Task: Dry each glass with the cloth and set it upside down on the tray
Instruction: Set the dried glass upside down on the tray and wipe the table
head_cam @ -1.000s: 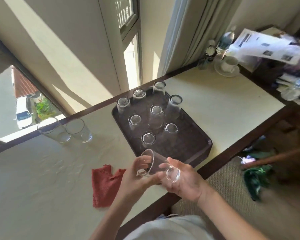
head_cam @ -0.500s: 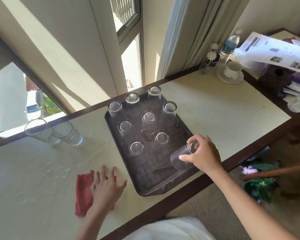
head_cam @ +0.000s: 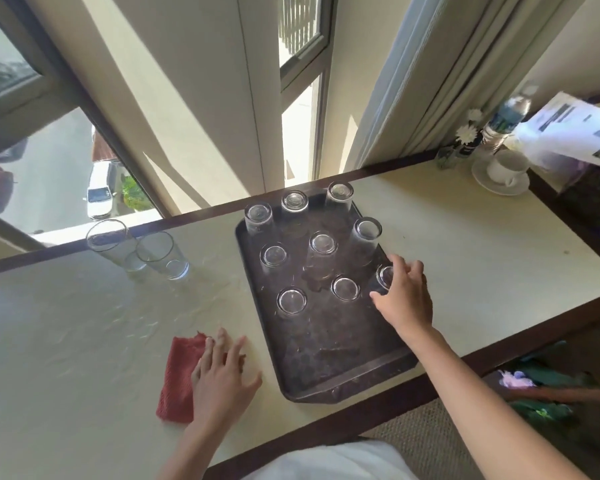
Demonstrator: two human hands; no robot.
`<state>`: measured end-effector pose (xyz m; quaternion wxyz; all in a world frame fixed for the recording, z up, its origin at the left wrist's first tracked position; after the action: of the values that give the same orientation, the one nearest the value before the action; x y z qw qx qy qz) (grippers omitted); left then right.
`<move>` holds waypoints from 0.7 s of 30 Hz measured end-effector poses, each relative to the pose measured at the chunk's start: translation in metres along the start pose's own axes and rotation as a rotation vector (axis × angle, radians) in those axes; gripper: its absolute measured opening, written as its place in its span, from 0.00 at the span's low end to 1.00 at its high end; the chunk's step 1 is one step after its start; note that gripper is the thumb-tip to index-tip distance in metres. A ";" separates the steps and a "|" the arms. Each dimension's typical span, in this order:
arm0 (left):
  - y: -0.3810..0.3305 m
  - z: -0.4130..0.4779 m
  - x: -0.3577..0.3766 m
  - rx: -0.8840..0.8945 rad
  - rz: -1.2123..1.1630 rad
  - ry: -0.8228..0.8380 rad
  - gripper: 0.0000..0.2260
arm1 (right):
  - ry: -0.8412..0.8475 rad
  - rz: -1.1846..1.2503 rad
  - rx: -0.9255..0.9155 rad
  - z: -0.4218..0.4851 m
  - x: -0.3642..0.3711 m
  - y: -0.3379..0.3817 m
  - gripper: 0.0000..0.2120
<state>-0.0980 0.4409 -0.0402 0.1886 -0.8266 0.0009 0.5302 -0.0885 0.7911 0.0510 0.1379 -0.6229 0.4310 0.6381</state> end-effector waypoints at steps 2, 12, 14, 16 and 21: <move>0.001 0.000 -0.002 0.015 -0.010 0.002 0.31 | -0.048 0.028 0.084 -0.012 -0.005 -0.007 0.37; 0.013 -0.004 -0.017 0.188 -0.060 0.064 0.23 | -0.296 0.368 -0.011 -0.131 -0.030 0.064 0.15; 0.020 -0.005 -0.024 0.238 -0.114 0.079 0.21 | -0.210 0.406 -0.160 -0.156 -0.010 0.102 0.11; 0.037 -0.005 -0.036 0.217 -0.296 0.022 0.21 | -0.027 0.400 -0.277 -0.178 0.029 0.135 0.08; 0.124 -0.028 -0.077 0.072 -0.629 -0.345 0.14 | 0.252 0.086 -0.527 -0.223 0.132 0.196 0.18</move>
<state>-0.1320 0.3013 -0.0008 0.3689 -0.6775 -0.2669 0.5776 -0.1018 0.4671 0.0376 -0.1103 -0.6928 0.2900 0.6510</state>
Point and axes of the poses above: each hand's wrist, its own z-axis towards the middle knuckle, its own x-axis out of the palm, y = z × x, the point moved 8 cm from there along z, towards the middle knuckle, and after that the axes turned 10 degrees about x, right-handed, at the moved point
